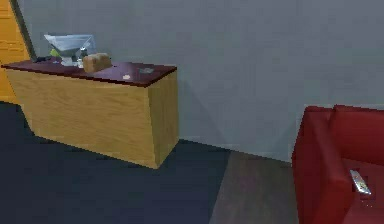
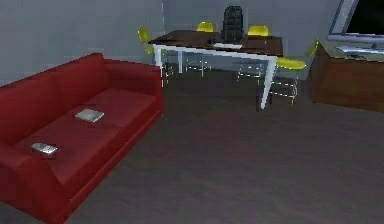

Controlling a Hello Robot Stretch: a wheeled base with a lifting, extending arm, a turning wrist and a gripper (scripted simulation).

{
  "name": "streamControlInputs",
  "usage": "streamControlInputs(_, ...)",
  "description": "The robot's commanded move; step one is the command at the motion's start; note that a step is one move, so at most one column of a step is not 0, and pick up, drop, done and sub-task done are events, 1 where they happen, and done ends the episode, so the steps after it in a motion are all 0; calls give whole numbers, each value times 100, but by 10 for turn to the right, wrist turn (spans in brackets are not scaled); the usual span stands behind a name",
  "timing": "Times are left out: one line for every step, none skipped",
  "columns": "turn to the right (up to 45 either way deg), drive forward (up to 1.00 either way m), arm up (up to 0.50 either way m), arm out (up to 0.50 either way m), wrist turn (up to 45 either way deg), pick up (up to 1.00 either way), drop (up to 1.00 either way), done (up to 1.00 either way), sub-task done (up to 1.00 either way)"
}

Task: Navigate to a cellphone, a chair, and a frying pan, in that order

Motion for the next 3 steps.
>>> streamControlInputs(30,0,0,0,0,0,0,0,0)
streamControlInputs(0,100,0,0,0,0,0,0,0)
streamControlInputs(60,0,0,0,0,0,0,0,0)
